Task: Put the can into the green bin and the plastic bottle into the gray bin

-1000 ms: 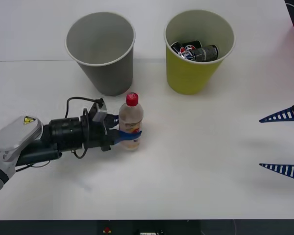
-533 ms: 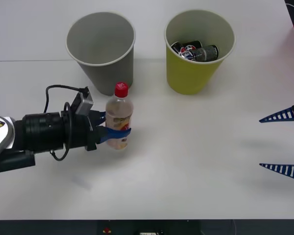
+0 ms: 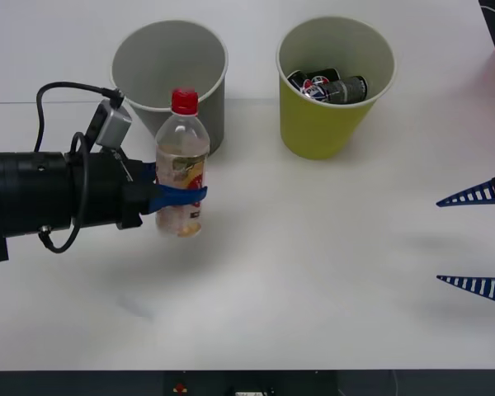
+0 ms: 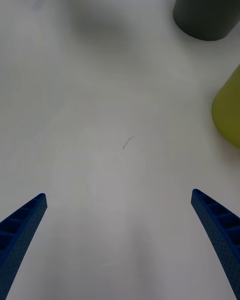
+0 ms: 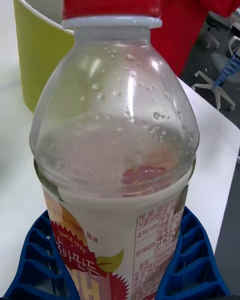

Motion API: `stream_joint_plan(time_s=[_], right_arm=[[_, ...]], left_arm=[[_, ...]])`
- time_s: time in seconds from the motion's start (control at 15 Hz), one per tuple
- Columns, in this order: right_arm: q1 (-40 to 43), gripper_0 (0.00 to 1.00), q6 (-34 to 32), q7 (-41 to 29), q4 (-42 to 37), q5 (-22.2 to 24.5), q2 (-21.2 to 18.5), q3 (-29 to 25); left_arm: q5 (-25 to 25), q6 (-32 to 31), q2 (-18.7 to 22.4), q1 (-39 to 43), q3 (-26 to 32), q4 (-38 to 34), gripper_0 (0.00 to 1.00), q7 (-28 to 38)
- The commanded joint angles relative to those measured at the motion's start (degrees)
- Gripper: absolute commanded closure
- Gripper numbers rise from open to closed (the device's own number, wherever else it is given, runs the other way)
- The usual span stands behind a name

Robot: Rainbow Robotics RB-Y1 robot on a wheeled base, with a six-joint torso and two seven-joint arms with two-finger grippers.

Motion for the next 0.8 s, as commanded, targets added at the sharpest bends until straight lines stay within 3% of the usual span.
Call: stream_joint_plan(time_s=[0.07,0.33,0.6,0.8], right_arm=[[0.0,0.0,0.0,0.0,0.0,0.0,0.0,0.0],[0.0,0.0,0.0,0.0,0.0,0.0,0.0,0.0],[0.0,0.0,0.0,0.0,0.0,0.0,0.0,0.0],[0.0,0.0,0.0,0.0,0.0,0.0,0.0,0.0]], left_arm=[[-0.3,0.0,4.9,-1.2,3.3,-2.8,1.0,5.4],[5.4,-0.5,10.9,-6.0,5.2,0.1,1.0,5.5],[14.0,-9.5,16.8,-14.2,9.1,7.2,1.0,5.6],[15.6,-13.2,22.1,-21.8,6.4,12.9,1.0,5.9]])
